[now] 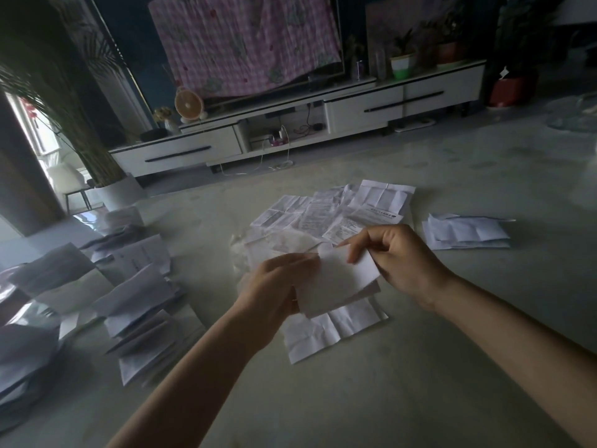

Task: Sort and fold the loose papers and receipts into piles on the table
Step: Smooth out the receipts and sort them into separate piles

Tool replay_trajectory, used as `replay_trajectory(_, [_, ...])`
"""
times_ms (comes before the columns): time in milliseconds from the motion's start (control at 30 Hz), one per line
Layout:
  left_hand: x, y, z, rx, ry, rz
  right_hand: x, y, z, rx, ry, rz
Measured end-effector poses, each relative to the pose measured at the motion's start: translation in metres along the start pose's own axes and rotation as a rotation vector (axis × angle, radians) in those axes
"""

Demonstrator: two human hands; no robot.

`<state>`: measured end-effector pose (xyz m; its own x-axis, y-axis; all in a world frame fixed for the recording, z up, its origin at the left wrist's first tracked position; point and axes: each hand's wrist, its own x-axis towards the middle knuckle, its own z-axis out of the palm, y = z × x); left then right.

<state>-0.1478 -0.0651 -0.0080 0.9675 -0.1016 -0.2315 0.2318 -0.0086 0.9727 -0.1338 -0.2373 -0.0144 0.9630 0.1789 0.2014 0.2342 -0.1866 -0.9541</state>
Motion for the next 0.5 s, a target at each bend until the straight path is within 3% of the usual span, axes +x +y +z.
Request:
replay_trajectory(133, [0.003, -0.003, 0.004, 0.198, 0.136, 0.187, 0.001, -0.005, -0.007, 0.204, -0.07, 0.218])
replay_trajectory(233, [0.006, -0.003, 0.01, 0.339, 0.175, 0.291, -0.003, 0.001, -0.008, 0.013, -0.124, 0.226])
replay_trajectory(333, [0.007, -0.001, 0.016, 0.403, 0.198, 0.358, -0.002, 0.003, -0.008, -0.05, -0.041, 0.179])
replay_trajectory(500, [0.023, 0.016, 0.038, 0.279, 0.201, 0.303, 0.013, 0.002, -0.045, 0.058, 0.15, 0.199])
